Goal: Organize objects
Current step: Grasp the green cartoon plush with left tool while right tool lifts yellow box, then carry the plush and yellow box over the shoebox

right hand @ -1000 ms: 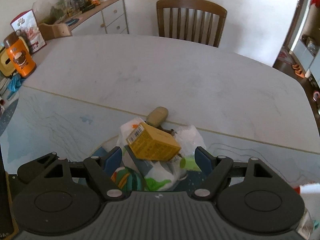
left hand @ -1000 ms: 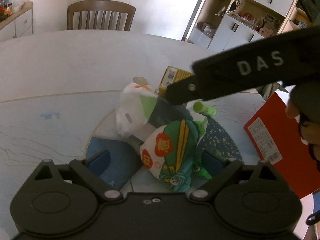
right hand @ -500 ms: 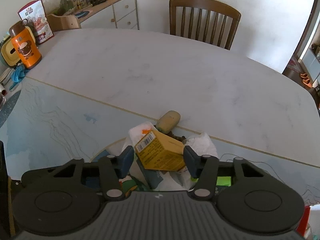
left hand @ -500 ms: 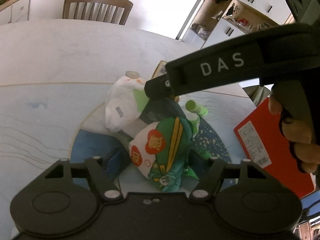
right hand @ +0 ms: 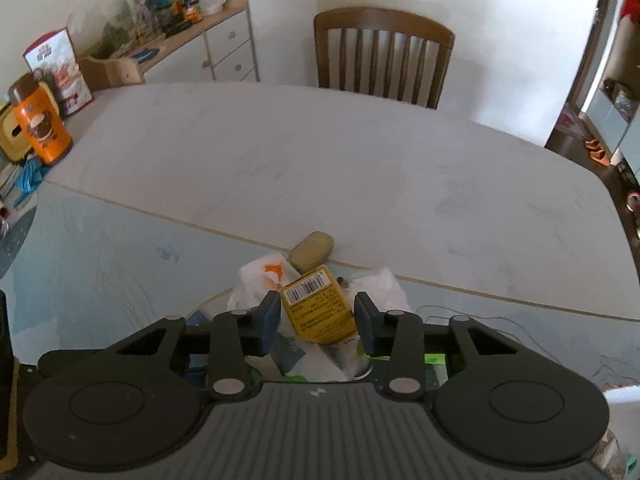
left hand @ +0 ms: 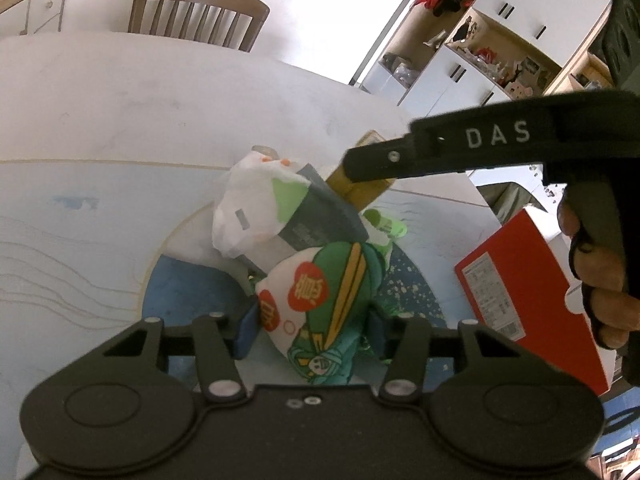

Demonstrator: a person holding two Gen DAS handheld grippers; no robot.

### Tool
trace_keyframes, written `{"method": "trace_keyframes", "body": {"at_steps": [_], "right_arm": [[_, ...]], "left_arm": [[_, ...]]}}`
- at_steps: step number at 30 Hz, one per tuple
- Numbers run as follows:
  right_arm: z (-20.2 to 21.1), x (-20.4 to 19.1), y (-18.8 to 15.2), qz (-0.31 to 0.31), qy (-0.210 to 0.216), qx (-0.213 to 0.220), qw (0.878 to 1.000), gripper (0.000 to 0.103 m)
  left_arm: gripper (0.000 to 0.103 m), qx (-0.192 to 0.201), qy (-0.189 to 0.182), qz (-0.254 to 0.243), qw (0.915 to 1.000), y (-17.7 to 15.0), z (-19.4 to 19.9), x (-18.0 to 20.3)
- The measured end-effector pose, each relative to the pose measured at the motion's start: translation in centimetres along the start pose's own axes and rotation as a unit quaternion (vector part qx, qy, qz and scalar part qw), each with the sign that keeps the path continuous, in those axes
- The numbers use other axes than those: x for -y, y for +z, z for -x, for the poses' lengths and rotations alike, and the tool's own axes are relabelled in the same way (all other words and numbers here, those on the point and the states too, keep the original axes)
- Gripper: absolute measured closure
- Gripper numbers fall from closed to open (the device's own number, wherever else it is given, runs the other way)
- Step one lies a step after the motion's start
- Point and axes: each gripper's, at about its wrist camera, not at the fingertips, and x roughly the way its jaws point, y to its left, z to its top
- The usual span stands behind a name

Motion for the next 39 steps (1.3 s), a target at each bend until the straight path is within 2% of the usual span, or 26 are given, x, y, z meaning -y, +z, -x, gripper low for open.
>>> {"method": "trace_keyframes", "body": {"at_steps": [10, 19, 30, 39], "right_arm": [[3.4, 2.3, -0.3, -0.056, -0.002, 0.036, 0.998, 0.07], [10.0, 5.4, -2.0, -0.114, 0.014, 0.081, 0.99, 0.07], [17.8, 10.0, -6.0, -0.167, 0.011, 0.13, 0.977, 0.07], [21.7, 15.9, -10.5, -0.208, -0.02, 0.149, 0.966, 0.07]], "left_arm": [[0.053, 0.011, 0.015, -0.011, 0.9998, 0.7, 3.1, 1.4], [0.053, 0.022, 0.015, -0.047, 0.9986, 2.8, 6.9, 5.3], [0.053, 0.022, -0.011, -0.116, 0.993, 4.8, 9.7, 12.9], [0.053, 0.018, -0.025, -0.171, 0.9848, 4.8, 8.2, 20.2]]}}
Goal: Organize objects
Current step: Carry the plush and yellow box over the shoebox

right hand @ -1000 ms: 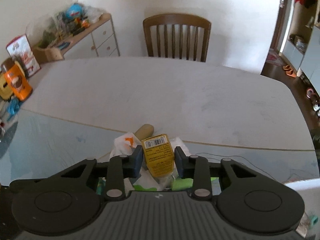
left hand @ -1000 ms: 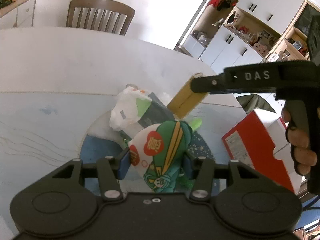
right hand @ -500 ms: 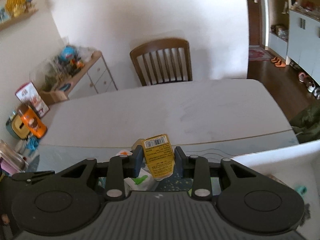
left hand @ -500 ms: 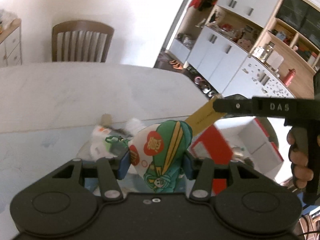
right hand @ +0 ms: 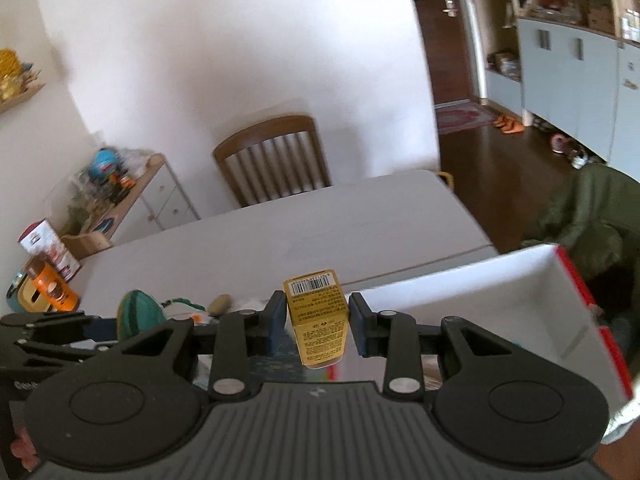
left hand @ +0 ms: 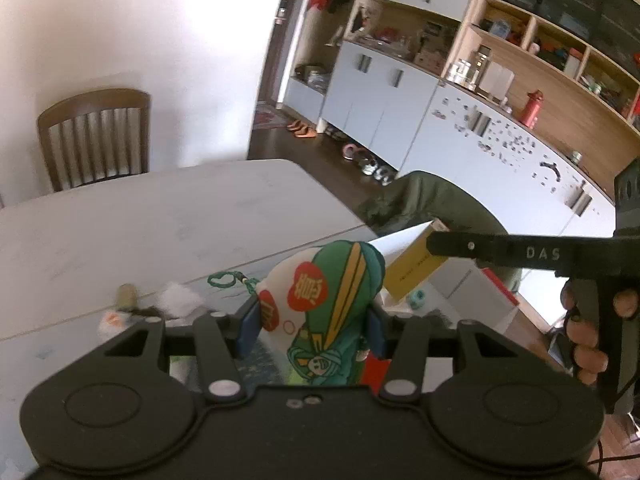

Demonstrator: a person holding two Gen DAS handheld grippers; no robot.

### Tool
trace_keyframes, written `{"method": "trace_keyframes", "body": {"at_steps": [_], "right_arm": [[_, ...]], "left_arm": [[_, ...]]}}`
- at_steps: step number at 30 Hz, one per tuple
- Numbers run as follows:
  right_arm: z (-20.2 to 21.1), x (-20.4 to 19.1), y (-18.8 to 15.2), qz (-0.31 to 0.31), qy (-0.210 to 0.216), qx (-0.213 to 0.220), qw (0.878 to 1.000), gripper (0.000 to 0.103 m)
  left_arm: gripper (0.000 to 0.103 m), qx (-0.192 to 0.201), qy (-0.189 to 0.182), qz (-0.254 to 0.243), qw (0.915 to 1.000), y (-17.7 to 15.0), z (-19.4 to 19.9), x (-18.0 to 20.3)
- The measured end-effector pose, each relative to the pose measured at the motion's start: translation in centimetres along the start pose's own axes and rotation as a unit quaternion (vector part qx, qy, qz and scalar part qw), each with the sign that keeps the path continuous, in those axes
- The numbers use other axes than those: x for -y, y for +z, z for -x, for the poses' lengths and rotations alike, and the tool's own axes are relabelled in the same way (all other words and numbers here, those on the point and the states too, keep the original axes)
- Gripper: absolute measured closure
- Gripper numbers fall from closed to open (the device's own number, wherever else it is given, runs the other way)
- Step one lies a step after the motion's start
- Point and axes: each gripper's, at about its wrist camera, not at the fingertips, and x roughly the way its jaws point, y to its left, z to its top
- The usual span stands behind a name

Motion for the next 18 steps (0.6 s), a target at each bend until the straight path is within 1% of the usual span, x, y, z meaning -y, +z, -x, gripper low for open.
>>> {"method": "trace_keyframes", "body": {"at_steps": [10, 15, 18], "right_arm": [[2.0, 8.8, -1.2, -0.037, -0.04, -0.004, 0.998, 0.07], [1.9, 12.4, -1.7, -0.048, -0.052, -0.013, 0.997, 0.07], [1.2, 14.1, -2.0, -0.049, -0.055, -0.025, 0.997, 0.07]], "left_arm": [[0.052, -0.018, -0.021, -0.042, 0.9987, 1.8, -4.2, 6.9], [0.052, -0.031, -0.026, -0.06, 0.9974, 2.2, -6.8, 10.0], [0.052, -0.049, -0.023, -0.065, 0.9964, 1.9, -9.2, 11.4]]}}
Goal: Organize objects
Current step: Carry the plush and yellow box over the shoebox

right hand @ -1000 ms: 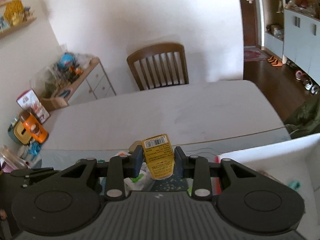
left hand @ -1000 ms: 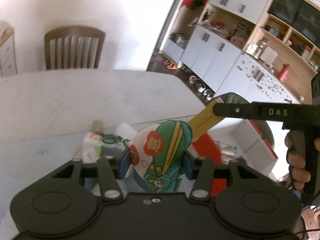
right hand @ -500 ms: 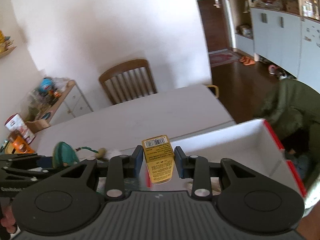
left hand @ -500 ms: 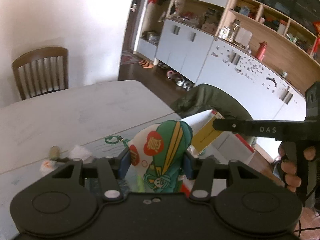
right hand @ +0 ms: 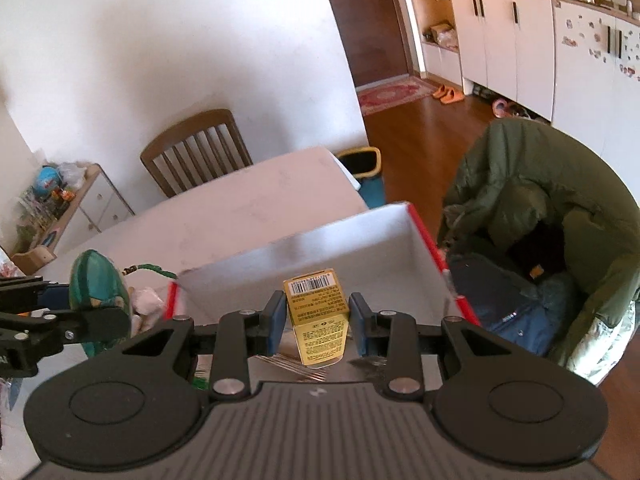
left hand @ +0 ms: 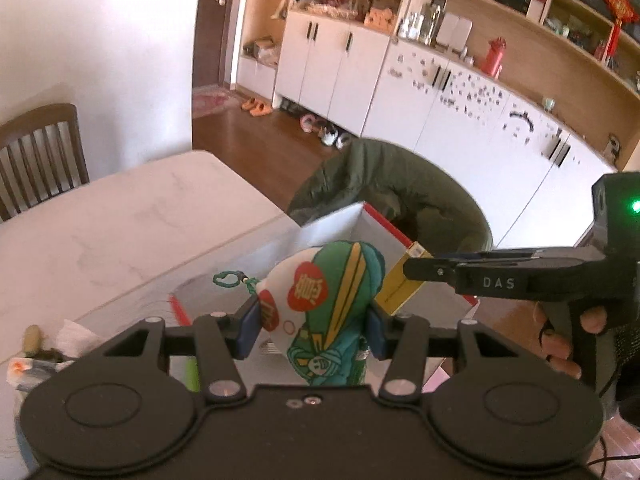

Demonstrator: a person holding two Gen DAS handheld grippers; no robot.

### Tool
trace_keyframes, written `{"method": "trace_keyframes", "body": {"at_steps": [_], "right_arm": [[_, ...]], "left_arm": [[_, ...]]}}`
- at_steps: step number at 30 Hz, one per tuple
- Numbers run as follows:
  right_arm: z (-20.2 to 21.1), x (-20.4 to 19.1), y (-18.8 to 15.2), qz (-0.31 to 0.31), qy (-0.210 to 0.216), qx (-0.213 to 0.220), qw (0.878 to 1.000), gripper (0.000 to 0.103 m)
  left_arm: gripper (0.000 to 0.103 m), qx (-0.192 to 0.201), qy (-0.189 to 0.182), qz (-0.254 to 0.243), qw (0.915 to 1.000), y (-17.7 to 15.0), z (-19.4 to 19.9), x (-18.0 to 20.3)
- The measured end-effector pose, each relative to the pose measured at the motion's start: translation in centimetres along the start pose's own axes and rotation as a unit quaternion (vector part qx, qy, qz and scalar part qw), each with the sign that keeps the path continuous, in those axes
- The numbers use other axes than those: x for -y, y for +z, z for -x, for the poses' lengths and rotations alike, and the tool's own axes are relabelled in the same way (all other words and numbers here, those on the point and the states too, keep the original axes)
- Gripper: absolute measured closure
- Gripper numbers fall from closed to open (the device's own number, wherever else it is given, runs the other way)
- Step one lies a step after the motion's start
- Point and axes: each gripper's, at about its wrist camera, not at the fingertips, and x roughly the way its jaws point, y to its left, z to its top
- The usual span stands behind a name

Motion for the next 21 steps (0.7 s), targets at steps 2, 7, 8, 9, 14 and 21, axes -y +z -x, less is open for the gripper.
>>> {"method": "trace_keyframes", "body": {"at_steps": [2, 7, 8, 9, 14, 21], "right_arm": [[-0.6, 1.0, -0.1, 0.005, -0.004, -0.008, 1.0, 0.07], [-2.4, 2.9, -0.2, 0.019, -0.006, -0.029, 0.999, 0.07], [-2.8, 3.2, -0.3, 0.023, -0.006, -0.033, 0.999, 0.07], [-3.0, 3.4, -0.2, 0.027, -0.007, -0.035, 0.999, 0.07], [-4.7, 4.0, 0.5, 0.052, -0.006, -0.04, 0.998, 0.07], [-7.2, 3.6, 2.4, 0.077, 0.001, -0.037, 0.996, 0.07]], "left_arm": [[0.052, -0.017, 0.005, -0.003, 0.9998, -0.2, -1.8, 0.6], [0.052, -0.058, 0.027, -0.003, 0.998, -1.1, -5.7, 1.5], [0.052, -0.065, 0.035, -0.004, 0.9973, -1.3, -6.3, 1.6], [0.052, -0.072, 0.038, -0.002, 0.9967, -1.5, -6.9, 1.6], [0.052, -0.108, 0.06, -0.004, 0.9923, -2.5, -9.4, 1.6], [0.052, -0.15, 0.08, -0.012, 0.9853, -3.5, -11.9, 2.0]]}}
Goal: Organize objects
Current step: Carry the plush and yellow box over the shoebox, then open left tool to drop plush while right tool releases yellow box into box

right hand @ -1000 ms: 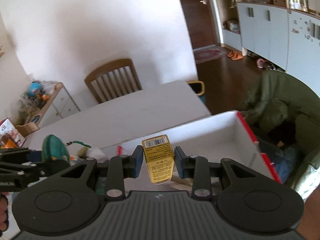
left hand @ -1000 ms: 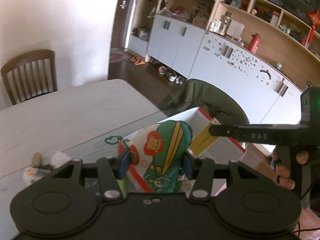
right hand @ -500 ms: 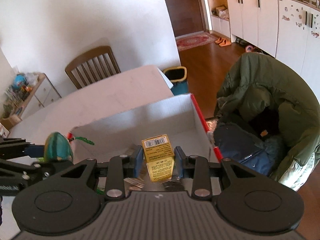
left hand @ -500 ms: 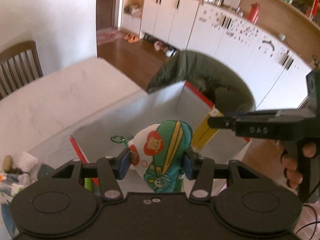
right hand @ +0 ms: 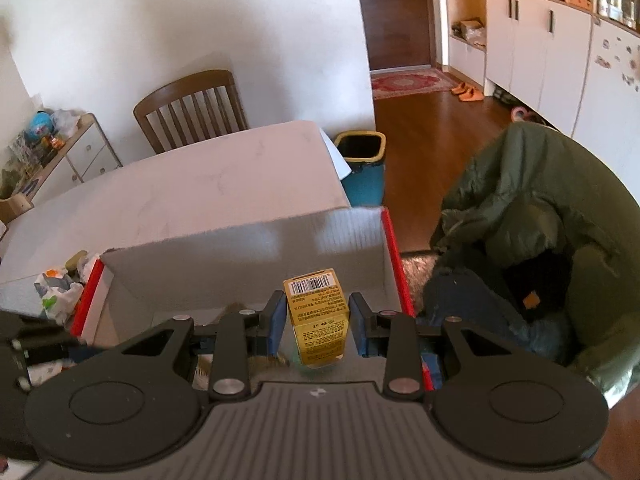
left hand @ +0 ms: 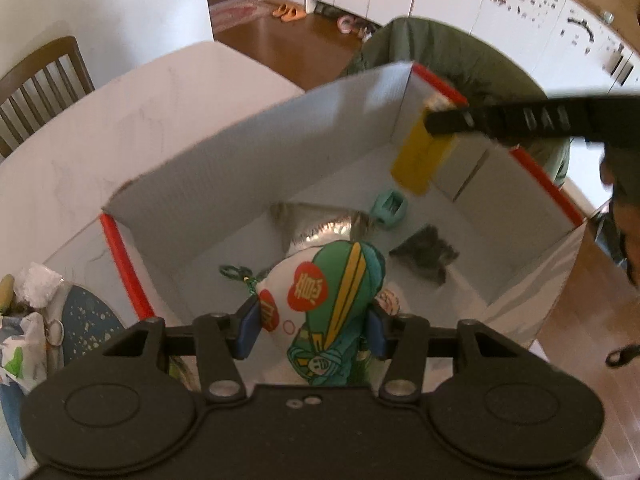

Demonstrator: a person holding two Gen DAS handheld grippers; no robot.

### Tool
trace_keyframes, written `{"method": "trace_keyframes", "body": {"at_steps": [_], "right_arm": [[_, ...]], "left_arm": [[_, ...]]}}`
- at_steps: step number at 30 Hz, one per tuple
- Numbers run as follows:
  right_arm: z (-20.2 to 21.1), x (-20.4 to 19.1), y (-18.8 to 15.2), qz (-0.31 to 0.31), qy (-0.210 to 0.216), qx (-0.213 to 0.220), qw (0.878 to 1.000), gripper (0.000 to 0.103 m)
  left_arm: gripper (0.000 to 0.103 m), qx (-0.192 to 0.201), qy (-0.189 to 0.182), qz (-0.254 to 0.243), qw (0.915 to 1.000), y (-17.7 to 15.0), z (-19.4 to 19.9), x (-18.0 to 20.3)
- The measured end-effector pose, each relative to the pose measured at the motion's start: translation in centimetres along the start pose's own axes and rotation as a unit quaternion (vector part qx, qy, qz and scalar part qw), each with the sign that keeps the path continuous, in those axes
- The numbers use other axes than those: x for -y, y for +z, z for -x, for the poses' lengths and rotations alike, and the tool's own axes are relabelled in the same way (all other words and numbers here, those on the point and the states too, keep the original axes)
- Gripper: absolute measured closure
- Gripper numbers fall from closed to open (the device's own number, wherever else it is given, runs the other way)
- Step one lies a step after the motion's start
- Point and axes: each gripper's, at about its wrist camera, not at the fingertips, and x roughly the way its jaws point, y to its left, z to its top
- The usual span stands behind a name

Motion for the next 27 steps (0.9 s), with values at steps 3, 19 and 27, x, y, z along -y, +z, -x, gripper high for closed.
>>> {"method": "trace_keyframes", "body": {"at_steps": [3, 19, 27], "right_arm": [[-1.3, -0.3, 0.6, 0.011, 0.0, -0.006, 1.0, 0.07], [-5.2, -0.9, 0.6, 0.061, -0.015, -0.026, 0.998, 0.07], [-3.9, -0.6, 0.9, 0.063, -0.006, -0.022, 0.998, 0.069]], "left_arm": [[0.052, -0.013, 0.004, -0.003, 0.9999, 0.1, -0.9, 0.1], [0.051, -0.059, -0.01, 0.007, 0.9982, 0.8, -3.9, -0.3], [0.044, -0.056, -0.026, 0.027, 0.9978, 1.0, -3.5, -1.2]]}}
